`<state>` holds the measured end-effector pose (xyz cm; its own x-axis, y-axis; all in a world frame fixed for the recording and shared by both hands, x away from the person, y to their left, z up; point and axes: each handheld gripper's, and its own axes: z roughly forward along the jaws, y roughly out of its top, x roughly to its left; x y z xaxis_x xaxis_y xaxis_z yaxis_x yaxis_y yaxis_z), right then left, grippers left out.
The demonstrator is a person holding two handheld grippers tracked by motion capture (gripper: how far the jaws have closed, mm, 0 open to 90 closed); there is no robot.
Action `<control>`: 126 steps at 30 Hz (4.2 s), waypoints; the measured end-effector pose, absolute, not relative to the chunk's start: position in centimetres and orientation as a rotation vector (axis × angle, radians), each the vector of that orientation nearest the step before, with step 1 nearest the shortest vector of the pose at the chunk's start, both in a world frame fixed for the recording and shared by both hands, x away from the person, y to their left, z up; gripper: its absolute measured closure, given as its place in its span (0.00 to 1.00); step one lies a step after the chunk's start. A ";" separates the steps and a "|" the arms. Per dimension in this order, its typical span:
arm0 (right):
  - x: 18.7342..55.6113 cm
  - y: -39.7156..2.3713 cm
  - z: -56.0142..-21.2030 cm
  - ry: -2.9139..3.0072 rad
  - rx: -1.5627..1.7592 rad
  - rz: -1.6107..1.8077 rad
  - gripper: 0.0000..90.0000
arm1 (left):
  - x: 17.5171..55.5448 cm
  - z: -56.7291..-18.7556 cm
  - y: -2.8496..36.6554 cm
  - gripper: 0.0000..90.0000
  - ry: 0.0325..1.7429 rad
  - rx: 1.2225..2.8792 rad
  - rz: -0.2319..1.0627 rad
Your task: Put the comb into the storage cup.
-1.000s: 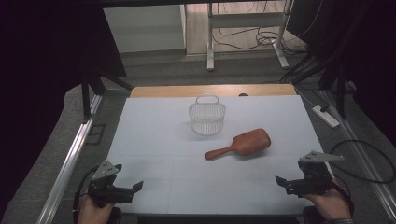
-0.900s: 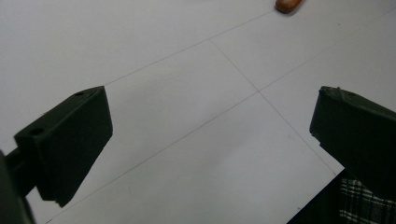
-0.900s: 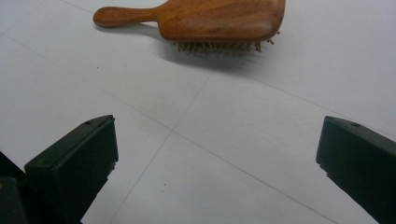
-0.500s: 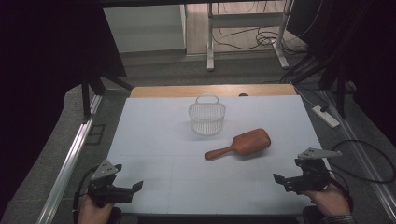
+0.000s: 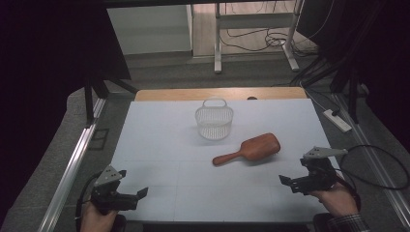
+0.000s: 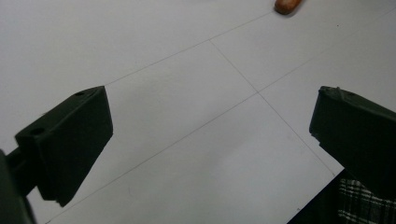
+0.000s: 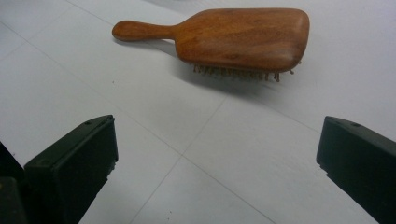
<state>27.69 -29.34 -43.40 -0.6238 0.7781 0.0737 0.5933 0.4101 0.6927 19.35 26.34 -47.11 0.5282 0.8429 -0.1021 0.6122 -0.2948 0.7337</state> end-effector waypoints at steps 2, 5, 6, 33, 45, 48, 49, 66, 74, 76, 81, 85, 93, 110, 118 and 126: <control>27.9 -29.2 -43.4 2.413 1.192 1.017 0.00 | 19.4 -47.1 26.3 0.00 1.179 2.021 0.391; 28.2 -28.8 -43.4 2.430 1.173 1.004 0.00 | 19.4 -47.1 26.3 0.00 1.181 2.020 0.393; 28.3 -28.7 -43.4 2.433 1.167 1.004 0.00 | 19.4 -47.1 26.3 0.00 1.182 2.019 0.393; 31.0 -24.8 -43.5 2.487 1.074 0.980 0.00 | 19.4 -47.1 26.4 0.00 1.181 2.020 0.390; 32.0 -23.0 -43.6 2.520 1.045 0.964 0.00 | 19.4 -47.1 26.4 0.01 1.178 2.020 0.387; 32.3 -22.7 -43.7 2.529 1.043 0.964 0.00 | 19.4 -47.1 26.4 0.01 1.178 2.020 0.387; 32.4 -22.5 -43.7 2.536 1.046 0.965 0.00 | 19.5 -47.1 26.4 0.01 1.178 2.020 0.386; 34.2 -19.7 -44.0 2.584 1.010 0.942 0.00 | 19.5 -47.1 26.4 0.01 1.176 2.017 0.381; 35.2 -18.5 -44.2 2.610 1.029 0.958 0.00 | 19.5 -47.1 26.4 0.01 1.175 2.015 0.379; 35.4 -18.3 -44.3 2.614 1.032 0.958 0.00 | 19.5 -47.1 26.4 0.01 1.175 2.014 0.379; 35.9 -17.8 -44.3 2.626 1.028 0.930 0.00 | 19.5 -47.1 26.5 0.01 1.173 2.017 0.376; 36.3 -17.4 -44.3 2.629 1.030 0.911 0.00 | 19.5 -47.1 26.4 0.01 1.174 2.015 0.375; 37.1 -16.2 -44.4 2.632 1.047 0.862 0.00 | 19.5 -47.2 26.5 0.01 1.174 2.012 0.371; 38.9 -13.7 -45.0 2.657 1.048 0.782 0.00 | 19.6 -47.2 26.5 0.00 1.170 2.014 0.364; 39.7 -12.5 -45.7 2.661 1.027 0.735 0.00 | 19.6 -47.2 26.5 0.01 1.170 2.017 0.362; 40.2 -11.8 -46.0 2.675 1.022 0.693 0.05 | 19.6 -47.2 26.5 0.01 1.170 2.018 0.362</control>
